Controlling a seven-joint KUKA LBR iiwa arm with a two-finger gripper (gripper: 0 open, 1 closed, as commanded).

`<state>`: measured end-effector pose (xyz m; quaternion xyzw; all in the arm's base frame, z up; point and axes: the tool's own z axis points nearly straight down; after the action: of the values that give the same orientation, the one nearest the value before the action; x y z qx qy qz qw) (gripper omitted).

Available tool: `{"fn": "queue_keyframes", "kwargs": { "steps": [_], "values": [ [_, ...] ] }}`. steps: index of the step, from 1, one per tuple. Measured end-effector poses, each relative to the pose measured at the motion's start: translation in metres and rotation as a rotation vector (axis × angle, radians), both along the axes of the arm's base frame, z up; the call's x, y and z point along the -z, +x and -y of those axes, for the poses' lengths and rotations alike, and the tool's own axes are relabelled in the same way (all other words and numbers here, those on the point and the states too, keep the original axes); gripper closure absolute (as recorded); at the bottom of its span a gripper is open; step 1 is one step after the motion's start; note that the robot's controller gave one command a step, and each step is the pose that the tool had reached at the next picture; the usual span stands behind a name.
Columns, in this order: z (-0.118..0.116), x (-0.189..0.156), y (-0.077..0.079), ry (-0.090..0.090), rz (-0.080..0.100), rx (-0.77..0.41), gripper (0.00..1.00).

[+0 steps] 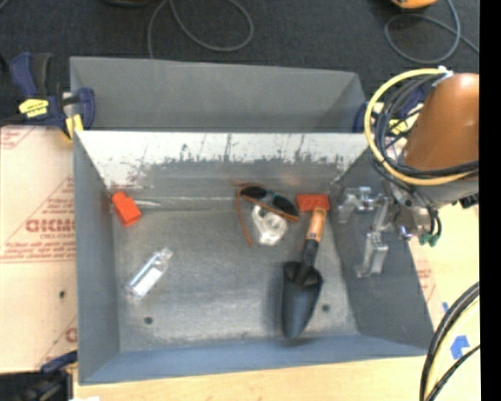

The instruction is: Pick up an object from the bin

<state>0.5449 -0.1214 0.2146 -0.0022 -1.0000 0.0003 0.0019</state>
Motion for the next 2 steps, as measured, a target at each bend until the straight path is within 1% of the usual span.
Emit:
{"fn": "queue_keyframes", "kwargs": {
  "steps": [1, 2],
  "values": [
    [0.000, -0.005, 0.001, -0.001, 0.007, -0.003, 0.00],
    [-0.003, 0.028, 0.001, -0.001, 0.013, 0.069, 0.00]
  ]
}}
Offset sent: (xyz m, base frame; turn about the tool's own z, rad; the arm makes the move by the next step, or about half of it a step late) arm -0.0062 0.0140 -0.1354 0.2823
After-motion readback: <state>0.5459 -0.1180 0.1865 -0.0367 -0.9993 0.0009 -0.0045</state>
